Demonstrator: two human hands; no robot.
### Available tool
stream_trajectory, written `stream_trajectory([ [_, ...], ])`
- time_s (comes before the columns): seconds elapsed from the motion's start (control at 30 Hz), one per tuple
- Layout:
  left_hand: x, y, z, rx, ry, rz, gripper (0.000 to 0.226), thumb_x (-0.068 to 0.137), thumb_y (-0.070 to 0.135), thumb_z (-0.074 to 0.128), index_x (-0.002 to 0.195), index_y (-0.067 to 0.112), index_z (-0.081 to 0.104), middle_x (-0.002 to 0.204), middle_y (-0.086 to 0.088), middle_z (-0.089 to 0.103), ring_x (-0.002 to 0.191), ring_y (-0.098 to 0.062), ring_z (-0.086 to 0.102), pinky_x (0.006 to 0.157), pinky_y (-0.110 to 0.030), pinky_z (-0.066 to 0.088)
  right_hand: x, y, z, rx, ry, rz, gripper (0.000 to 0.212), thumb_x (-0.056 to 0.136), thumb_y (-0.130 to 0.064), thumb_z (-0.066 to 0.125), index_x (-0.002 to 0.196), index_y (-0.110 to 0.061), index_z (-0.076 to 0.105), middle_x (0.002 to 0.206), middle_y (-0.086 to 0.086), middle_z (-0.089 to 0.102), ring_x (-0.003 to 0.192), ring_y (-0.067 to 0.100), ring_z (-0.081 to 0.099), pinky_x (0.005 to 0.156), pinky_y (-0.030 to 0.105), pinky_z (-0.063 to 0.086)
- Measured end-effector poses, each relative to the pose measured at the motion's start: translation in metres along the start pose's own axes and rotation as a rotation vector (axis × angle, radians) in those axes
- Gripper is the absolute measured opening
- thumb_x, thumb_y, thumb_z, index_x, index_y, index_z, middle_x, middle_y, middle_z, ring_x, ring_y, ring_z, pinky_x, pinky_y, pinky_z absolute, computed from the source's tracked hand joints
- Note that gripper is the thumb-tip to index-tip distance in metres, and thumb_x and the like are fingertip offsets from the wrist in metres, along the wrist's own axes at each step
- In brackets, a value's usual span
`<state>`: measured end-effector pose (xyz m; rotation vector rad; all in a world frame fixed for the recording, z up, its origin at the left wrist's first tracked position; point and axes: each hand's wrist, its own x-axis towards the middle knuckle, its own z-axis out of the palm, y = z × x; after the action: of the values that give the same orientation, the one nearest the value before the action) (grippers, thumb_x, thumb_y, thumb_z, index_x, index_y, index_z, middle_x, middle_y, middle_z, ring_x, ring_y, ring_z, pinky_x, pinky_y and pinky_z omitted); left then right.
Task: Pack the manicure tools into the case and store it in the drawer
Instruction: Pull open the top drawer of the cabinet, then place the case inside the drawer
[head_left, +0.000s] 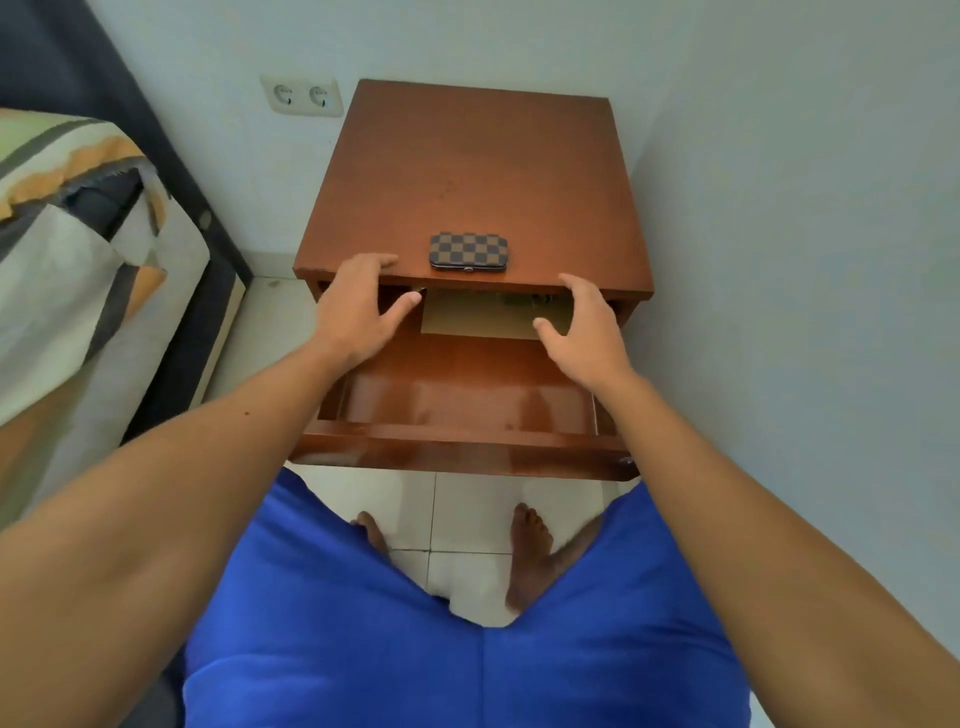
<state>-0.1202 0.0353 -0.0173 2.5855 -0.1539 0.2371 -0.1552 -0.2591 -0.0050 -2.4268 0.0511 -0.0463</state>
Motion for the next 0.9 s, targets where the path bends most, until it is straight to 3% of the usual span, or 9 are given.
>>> stream_trajectory([
  [0.2, 0.075, -0.002, 0.011, 0.106, -0.050, 0.078, 0.051, 0.105, 0.042, 0.055, 0.149, 0.018, 0.048, 0.151, -0.006, 0.053, 0.141, -0.024, 0.049, 0.114, -0.042, 0.043, 0.070, -0.027, 0.014, -0.091, -0.110, -0.114, 0.080, 0.094, -0.033, 0.075, 0.160, -0.013, 0.034, 0.164, 0.006, 0.038, 0.150, 0.023, 0.038, 0.123, 0.036, 0.033],
  [0.33, 0.112, -0.011, 0.022, 0.182, -0.126, 0.070, 0.061, 0.107, 0.041, 0.050, 0.161, 0.017, 0.035, 0.169, -0.005, 0.034, 0.159, -0.024, 0.024, 0.129, -0.044, 0.021, 0.103, -0.036, 0.028, -0.149, -0.227, -0.185, 0.090, 0.091, -0.028, 0.080, 0.163, -0.013, 0.027, 0.170, 0.006, 0.028, 0.155, 0.023, 0.032, 0.126, 0.042, 0.031],
  [0.47, 0.126, -0.017, 0.034, 0.286, -0.244, 0.121, 0.066, 0.110, 0.047, 0.026, 0.166, 0.013, 0.018, 0.175, -0.008, 0.013, 0.162, -0.023, 0.005, 0.130, -0.044, 0.003, 0.128, -0.040, 0.029, -0.265, -0.336, -0.253, 0.094, 0.089, -0.036, 0.079, 0.163, -0.013, 0.026, 0.168, 0.007, 0.031, 0.153, 0.026, 0.030, 0.125, 0.044, 0.031],
  [0.67, 0.126, -0.020, 0.037, 0.362, -0.275, 0.153, 0.068, 0.109, 0.048, 0.017, 0.167, 0.012, 0.013, 0.175, -0.008, 0.010, 0.162, -0.022, 0.004, 0.130, -0.046, 0.003, 0.142, -0.046, 0.027, -0.345, -0.356, -0.314, 0.084, 0.082, -0.048, 0.082, 0.150, -0.012, 0.049, 0.142, 0.008, 0.050, 0.132, 0.030, 0.043, 0.110, 0.047, 0.043],
  [0.9, 0.123, -0.019, 0.035, 0.374, -0.273, 0.144, 0.071, 0.106, 0.050, 0.012, 0.167, 0.013, 0.014, 0.175, -0.007, 0.011, 0.162, -0.022, 0.005, 0.131, -0.046, 0.003, 0.086, -0.030, 0.027, -0.250, -0.359, -0.458, 0.077, 0.074, -0.054, 0.086, 0.137, -0.018, 0.059, 0.125, 0.000, 0.056, 0.114, 0.019, 0.050, 0.096, 0.032, 0.045],
])
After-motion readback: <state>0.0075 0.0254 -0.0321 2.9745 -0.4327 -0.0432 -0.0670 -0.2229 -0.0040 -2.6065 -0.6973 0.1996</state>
